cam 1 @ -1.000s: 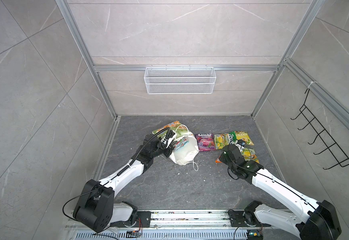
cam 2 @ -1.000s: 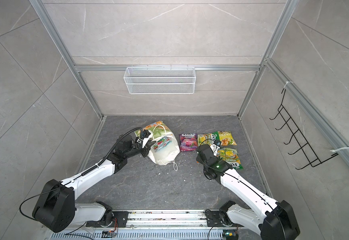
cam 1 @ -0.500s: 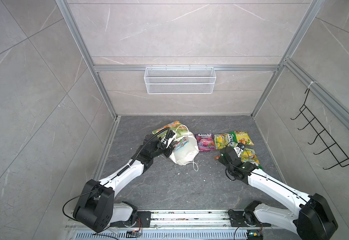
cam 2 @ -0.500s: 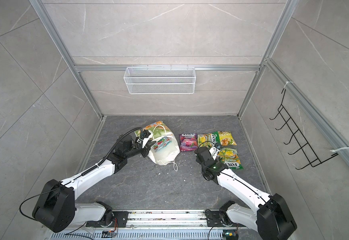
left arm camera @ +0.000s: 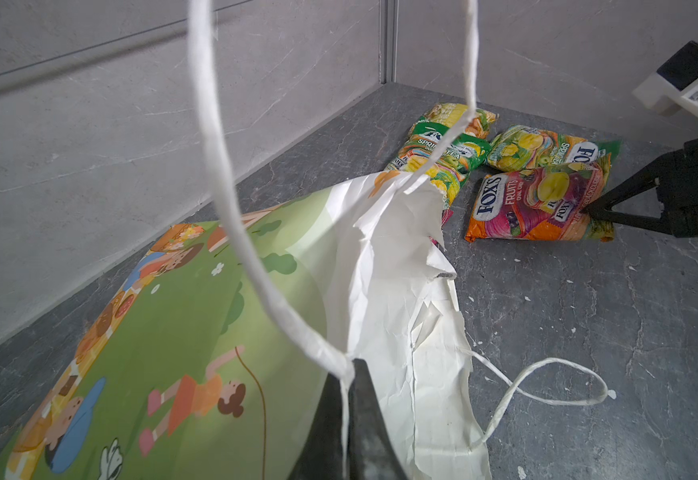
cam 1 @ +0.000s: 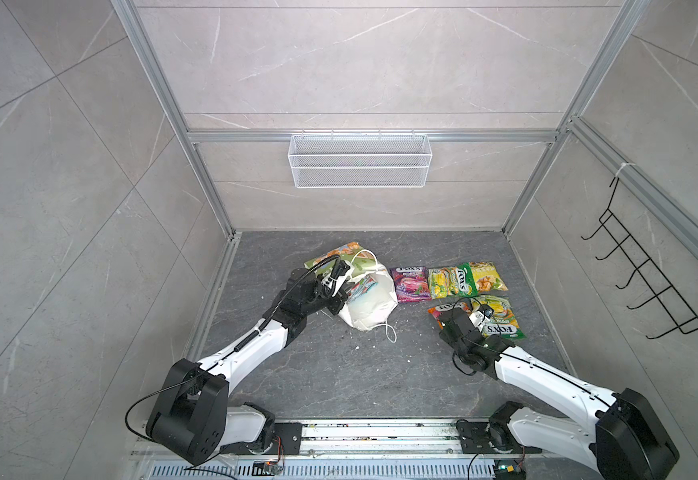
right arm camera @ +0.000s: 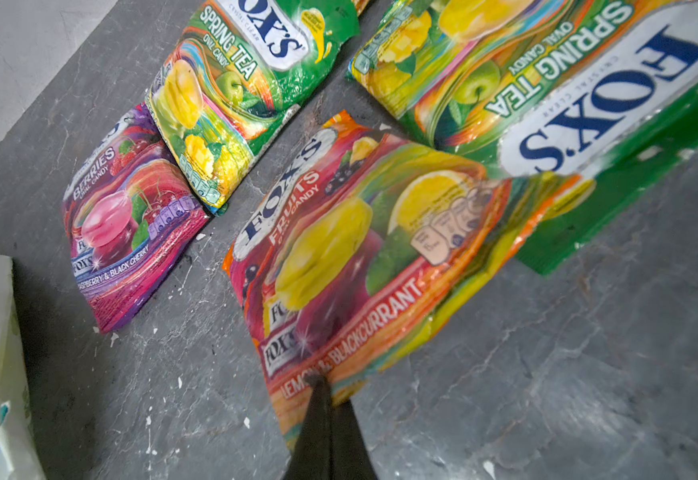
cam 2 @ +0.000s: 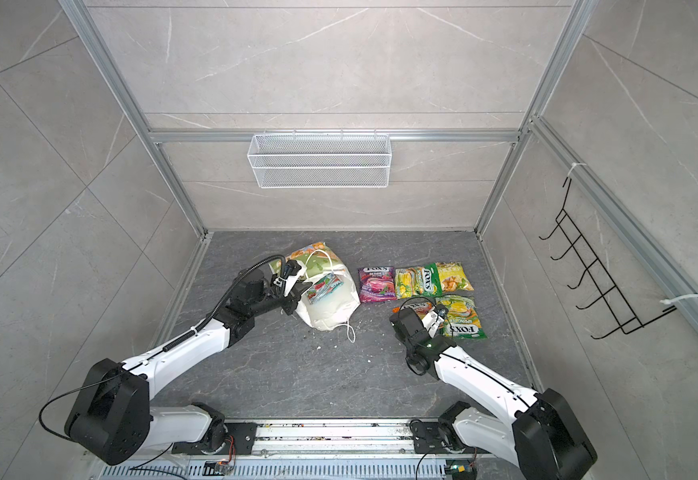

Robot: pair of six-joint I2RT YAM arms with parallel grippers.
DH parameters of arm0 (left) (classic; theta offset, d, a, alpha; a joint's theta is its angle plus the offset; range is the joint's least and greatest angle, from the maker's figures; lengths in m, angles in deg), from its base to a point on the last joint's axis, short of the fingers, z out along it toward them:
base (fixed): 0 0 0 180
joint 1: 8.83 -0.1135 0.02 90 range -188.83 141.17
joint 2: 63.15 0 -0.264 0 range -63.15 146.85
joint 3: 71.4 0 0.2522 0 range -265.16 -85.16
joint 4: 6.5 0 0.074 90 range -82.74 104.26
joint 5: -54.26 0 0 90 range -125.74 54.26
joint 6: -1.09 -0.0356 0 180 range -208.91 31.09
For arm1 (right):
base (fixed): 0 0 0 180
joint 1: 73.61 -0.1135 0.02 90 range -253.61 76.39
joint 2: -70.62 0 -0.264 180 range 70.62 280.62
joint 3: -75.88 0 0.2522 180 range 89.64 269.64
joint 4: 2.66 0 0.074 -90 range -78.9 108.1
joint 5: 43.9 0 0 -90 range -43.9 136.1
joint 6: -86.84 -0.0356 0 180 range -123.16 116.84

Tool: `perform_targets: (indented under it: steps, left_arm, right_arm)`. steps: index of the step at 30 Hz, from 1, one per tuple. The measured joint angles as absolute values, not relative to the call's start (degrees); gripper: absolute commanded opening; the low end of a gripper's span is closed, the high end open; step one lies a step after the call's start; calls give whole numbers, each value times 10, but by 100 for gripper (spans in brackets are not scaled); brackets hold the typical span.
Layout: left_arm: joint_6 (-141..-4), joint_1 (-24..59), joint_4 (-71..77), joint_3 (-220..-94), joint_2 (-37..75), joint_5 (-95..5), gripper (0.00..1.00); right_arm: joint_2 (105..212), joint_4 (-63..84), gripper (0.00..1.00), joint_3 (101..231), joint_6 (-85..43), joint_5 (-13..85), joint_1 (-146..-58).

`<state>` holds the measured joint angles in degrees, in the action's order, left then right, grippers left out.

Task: Take the snacks out of the paper bag
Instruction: 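Carry the FRUITS packet beside the other packets and lower it onto the table, then open the right gripper to release the FRUITS packet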

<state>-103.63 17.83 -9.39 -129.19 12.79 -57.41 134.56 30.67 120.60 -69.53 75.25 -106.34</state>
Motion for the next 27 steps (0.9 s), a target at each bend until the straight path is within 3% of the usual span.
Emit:
perform_targets:
  steps: [15, 27]
  left_arm:
    - [-1036, 178, -94, -1292, 128, -574, 0]
    - [-1036, 178, -94, -1292, 128, -574, 0]
  right_arm:
    - [1346, 321, 11, 1206, -701, 752, -1069]
    - [1346, 327, 12, 1206, -727, 755, -1071]
